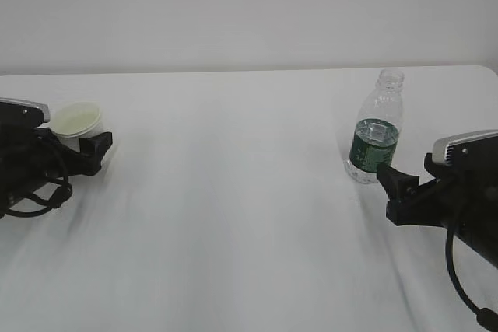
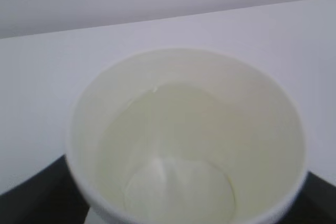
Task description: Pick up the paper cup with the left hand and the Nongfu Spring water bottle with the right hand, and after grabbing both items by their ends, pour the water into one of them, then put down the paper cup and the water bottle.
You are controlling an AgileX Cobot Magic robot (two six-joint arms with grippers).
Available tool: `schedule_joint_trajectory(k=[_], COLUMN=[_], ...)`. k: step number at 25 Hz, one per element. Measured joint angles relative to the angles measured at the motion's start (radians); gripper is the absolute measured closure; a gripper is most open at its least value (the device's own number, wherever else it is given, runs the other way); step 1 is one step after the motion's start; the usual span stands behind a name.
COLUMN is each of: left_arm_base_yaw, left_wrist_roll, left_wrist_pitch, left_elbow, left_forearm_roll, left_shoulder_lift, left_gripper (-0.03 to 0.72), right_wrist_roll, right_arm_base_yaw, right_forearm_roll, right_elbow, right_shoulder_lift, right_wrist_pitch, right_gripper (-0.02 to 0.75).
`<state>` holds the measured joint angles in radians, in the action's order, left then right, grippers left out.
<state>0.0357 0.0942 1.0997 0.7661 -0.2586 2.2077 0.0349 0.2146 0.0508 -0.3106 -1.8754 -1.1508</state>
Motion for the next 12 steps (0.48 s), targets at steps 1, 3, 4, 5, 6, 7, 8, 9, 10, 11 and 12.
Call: schedule_joint_trajectory(k=[1,3,4,5,6,7,8,9,10,11,12], left_arm_base_yaw=[0.0,0.0,0.0,0.0,0.0,0.0,0.0,0.0,0.0,0.0,0.0], left_wrist_roll=[0.0,0.0,0.0,0.0,-0.001,-0.001,-0.001,-0.001,-0.001,-0.001,-0.001], left_wrist_pitch=[0.015,0.031,0.036,0.038,0.038,0.038,0.038,0.038,0.038,0.038,0.04], left_elbow=[-0.011,-0.039,-0.051,-0.059,-0.068,-0.077,-0.082,-0.092,-0.102,-0.112,-0.121], left_forearm_roll=[0.002,0.007,0.01,0.012,0.015,0.017,0.019,0.019,0.021,0.023,0.023], left_shoulder_lift=[-0.002,-0.002,-0.002,-0.002,-0.002,-0.002,-0.004,-0.012,-0.019,-0.033,-0.047], left_gripper=[0.036,0.036,0.038,0.038,0.038,0.038,0.039,0.039,0.041,0.042,0.043], right_wrist_roll=[0.0,0.0,0.0,0.0,0.0,0.0,0.0,0.0,0.0,0.0,0.0], right_arm_base_yaw=[0.0,0.0,0.0,0.0,0.0,0.0,0.0,0.0,0.0,0.0,0.0], right_forearm_roll=[0.0,0.0,0.0,0.0,0.0,0.0,0.0,0.0,0.0,0.0,0.0], right_elbow=[0.0,0.0,0.0,0.0,0.0,0.0,0.0,0.0,0.0,0.0,0.0], right_shoulder_lift=[0.0,0.0,0.0,0.0,0.0,0.0,0.0,0.0,0.0,0.0,0.0], right_wrist_pitch=[0.0,0.0,0.0,0.0,0.0,0.0,0.0,0.0,0.0,0.0,0.0], right_gripper=[0.16,0.16,0.16,0.16,0.16,0.16,0.16,0.161,0.161,0.162,0.162])
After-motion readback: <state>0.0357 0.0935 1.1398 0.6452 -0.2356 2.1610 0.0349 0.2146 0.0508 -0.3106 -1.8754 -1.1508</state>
